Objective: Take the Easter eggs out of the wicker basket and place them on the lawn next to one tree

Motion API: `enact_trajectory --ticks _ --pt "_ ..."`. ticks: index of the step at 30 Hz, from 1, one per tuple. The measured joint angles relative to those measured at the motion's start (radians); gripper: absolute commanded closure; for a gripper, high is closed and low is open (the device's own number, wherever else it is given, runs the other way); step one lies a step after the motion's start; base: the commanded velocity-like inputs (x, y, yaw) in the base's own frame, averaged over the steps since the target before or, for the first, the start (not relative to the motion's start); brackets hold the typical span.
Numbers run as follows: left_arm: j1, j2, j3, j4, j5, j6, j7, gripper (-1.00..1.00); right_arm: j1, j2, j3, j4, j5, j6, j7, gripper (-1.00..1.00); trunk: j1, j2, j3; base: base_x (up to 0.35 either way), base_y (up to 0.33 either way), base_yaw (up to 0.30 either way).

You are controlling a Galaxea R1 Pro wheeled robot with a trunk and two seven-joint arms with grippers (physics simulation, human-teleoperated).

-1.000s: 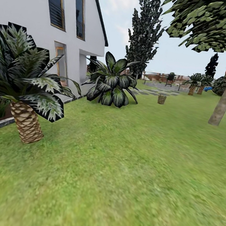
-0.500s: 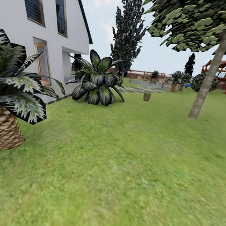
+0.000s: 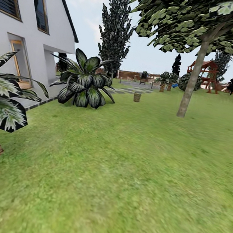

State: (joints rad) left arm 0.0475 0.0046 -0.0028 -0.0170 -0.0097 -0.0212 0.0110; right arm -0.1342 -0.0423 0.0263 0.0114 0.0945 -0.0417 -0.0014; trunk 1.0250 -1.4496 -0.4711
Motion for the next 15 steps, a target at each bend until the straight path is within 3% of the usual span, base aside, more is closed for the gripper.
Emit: enact_trajectory --ticks 12,15 --pt "0.0 0.0 0.0 -0.001 0.0 -0.002 0.0 -1.0 0.0 0.0 -0.002 0.0 -0.001 0.002 0.005 -1.0 0.0 0.0 0.0 0.002 -0.002 -0.023" --pt "0.0 0.001 0.0 -0.003 -0.001 -0.001 0.0 -1.0 0.0 0.001 -0.001 0.0 -0.001 0.002 0.002 -1.0 0.0 0.0 0.0 0.183 -0.037 0.0"
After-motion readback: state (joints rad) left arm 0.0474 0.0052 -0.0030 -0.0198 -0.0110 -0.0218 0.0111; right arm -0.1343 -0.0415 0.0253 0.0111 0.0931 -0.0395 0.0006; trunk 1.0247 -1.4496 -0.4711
